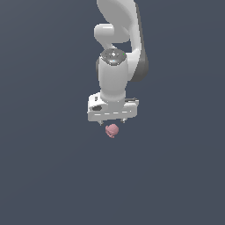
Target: Pick up the object and move it to a goal position.
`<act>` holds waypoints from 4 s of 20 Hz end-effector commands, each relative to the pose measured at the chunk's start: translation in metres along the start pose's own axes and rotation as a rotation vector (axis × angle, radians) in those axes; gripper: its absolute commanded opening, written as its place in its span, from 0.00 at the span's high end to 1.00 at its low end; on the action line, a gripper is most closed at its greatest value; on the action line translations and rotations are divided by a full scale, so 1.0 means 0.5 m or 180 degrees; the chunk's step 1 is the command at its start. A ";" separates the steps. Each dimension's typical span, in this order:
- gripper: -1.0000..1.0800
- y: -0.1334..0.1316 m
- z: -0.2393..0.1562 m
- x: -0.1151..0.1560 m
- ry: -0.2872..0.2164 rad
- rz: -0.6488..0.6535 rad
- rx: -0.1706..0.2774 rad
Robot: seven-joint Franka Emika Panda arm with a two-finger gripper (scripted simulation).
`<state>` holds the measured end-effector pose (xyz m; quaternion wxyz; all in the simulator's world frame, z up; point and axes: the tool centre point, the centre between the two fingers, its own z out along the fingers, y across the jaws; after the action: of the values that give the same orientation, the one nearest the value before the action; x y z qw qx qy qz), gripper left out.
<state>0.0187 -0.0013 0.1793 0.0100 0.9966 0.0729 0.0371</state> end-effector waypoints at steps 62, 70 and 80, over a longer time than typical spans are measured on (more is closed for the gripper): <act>1.00 -0.021 0.271 -0.104 -0.0197 -0.1904 0.0145; 1.00 -0.064 0.258 -0.068 -0.0197 -0.1904 0.0145; 1.00 -0.183 0.222 0.035 -0.0198 -0.1903 0.0146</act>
<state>0.0240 0.0782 0.0640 0.0001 0.9315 0.3636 0.0003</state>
